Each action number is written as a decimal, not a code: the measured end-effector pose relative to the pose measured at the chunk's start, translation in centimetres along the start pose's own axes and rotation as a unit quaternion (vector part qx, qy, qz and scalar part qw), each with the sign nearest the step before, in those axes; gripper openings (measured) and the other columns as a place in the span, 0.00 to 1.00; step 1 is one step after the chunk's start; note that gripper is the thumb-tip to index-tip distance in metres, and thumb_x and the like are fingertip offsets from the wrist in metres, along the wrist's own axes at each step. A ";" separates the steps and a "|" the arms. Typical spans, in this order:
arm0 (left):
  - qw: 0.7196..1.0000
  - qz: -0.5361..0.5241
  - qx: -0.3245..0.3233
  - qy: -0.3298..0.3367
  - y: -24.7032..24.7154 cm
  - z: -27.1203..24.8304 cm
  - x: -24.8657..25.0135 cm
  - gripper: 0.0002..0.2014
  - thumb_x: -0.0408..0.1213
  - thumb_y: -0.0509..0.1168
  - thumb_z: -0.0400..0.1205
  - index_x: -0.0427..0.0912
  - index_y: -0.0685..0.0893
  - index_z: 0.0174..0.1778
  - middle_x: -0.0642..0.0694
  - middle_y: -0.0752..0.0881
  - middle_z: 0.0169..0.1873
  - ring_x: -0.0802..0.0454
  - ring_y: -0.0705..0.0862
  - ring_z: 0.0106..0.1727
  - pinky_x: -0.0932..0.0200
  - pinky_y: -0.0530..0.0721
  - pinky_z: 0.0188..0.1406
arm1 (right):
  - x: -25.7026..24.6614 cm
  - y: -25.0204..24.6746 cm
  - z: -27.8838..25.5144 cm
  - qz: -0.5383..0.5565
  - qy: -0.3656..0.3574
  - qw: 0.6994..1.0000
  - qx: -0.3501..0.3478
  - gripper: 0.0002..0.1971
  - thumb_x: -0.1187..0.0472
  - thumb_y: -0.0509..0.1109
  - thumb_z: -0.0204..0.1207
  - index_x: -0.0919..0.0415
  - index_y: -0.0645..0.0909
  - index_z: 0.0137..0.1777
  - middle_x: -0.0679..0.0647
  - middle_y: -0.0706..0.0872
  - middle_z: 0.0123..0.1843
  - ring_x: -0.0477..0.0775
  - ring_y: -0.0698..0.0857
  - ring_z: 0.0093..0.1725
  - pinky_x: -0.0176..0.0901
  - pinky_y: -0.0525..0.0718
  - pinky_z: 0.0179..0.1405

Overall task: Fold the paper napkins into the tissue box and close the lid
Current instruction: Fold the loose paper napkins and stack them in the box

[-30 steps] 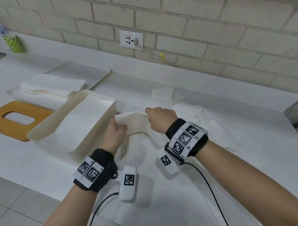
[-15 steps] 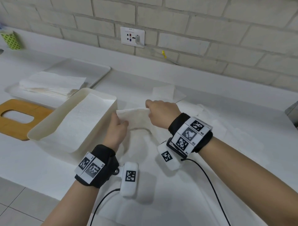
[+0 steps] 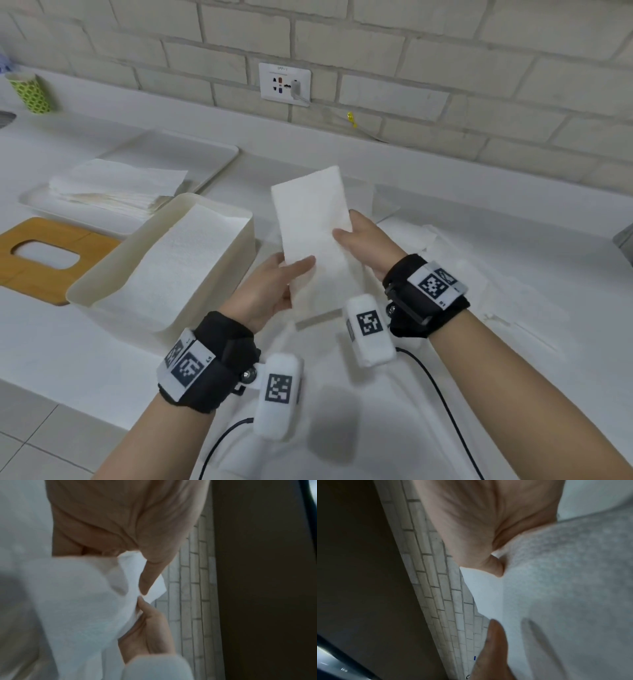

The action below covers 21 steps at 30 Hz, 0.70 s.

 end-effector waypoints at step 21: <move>0.935 0.318 0.102 0.122 -9.9 -9.6 8.5 0.32 0.33 0.70 0.63 0.74 0.80 0.57 0.60 0.85 0.54 0.57 0.85 0.52 0.57 0.85 0.55 | -9.2 4.2 4.1 0.237 -0.168 0.957 0.006 0.20 0.81 0.58 0.72 0.53 0.74 0.45 0.52 0.77 0.47 0.51 0.79 0.40 0.41 0.82 0.29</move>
Point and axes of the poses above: each hand's wrist, its own z-axis towards the middle knuckle, its own y-axis out of the palm, x = y × z, the point moved 4 cm from there along z, towards the middle knuckle
